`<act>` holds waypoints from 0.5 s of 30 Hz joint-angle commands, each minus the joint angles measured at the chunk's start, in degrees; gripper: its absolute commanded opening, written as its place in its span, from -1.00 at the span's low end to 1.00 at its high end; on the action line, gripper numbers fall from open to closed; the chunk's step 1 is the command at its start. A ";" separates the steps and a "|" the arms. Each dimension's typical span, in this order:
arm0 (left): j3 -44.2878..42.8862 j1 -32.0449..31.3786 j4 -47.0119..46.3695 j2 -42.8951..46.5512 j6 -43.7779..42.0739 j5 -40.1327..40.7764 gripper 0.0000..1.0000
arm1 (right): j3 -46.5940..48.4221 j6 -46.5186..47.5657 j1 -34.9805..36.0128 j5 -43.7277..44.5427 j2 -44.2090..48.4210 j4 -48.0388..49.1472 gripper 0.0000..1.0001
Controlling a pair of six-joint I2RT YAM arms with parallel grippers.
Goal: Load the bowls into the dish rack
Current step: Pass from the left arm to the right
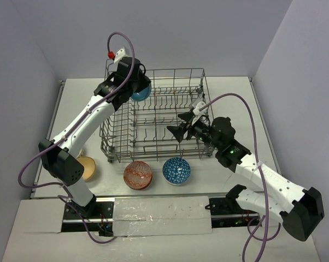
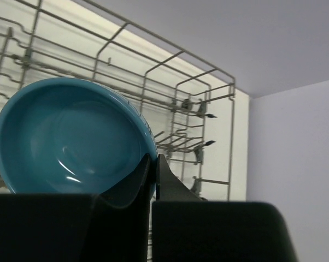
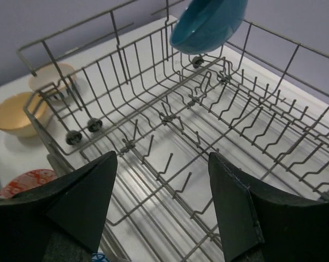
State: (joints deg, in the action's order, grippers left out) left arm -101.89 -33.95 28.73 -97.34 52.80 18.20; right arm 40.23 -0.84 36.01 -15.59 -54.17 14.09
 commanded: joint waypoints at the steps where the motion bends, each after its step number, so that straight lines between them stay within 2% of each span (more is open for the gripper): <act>1: -3.14 1.26 3.96 0.66 -3.30 -4.13 -1.00 | 1.69 9.96 3.01 7.22 -1.01 -1.07 0.49; 8: -6.31 1.26 8.10 -2.15 -4.98 -5.45 -1.00 | 6.61 18.59 14.34 24.28 -7.52 -8.71 0.47; 15: -9.90 1.00 11.34 -5.23 -7.44 -7.03 -1.00 | 10.47 22.46 19.62 27.90 -8.67 -10.65 0.46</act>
State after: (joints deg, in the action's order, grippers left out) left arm -107.83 -32.49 39.00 -102.08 48.23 12.64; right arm 45.71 18.17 54.37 8.03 -63.33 3.68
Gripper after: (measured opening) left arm 0.069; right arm 0.731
